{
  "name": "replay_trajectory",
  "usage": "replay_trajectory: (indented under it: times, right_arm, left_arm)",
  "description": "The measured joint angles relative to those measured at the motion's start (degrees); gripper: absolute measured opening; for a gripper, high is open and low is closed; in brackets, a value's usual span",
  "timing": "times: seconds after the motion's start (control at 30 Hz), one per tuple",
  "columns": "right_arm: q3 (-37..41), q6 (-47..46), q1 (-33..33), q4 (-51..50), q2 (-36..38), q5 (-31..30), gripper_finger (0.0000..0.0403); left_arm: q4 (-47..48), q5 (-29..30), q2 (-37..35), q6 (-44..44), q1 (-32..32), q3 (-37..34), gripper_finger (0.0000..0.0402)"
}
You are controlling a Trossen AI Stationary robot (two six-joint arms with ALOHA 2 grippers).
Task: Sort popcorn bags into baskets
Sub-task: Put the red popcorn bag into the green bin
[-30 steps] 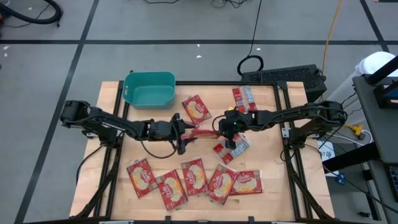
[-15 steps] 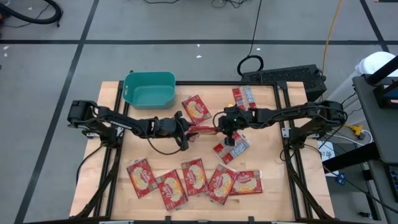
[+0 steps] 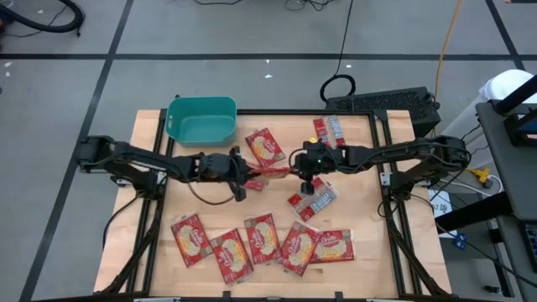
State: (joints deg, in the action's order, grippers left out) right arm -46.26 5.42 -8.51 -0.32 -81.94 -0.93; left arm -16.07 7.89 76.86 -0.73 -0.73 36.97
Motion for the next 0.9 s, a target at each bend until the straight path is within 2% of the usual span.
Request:
replay_trajectory:
  times: [0.1,0.27,0.43,0.53,0.7,0.9]
  right_arm:
    - [0.04,1.92,-0.09,3.18,0.66,-3.09,0.0103]
    - [0.21,3.93,-0.46,7.48,0.88,-6.56,0.015]
    - [4.26,2.56,-0.46,13.57,0.84,-6.52,0.0166]
    - [8.14,1.12,-0.04,19.62,0.84,-6.51,0.0164]
    - [13.57,-1.5,0.81,28.22,0.81,-6.43,0.0161]
    - [16.71,-6.01,2.02,32.05,0.81,-6.39,0.016]
  left_arm:
    - [9.39,-0.27,-7.28,0.39,-1.41,0.08,0.0014]
    - [22.6,2.84,-19.44,-0.41,-5.79,0.0,0.0021]
    - [27.8,3.29,-30.33,-0.14,-10.33,0.02,0.0015]
    - [31.26,6.37,-35.83,0.89,-12.93,0.07,0.0014]
    - [36.64,13.99,-41.09,-2.7,-17.67,0.09,0.002]
    - [40.95,16.3,-40.82,-5.88,-22.35,0.09,0.0014]
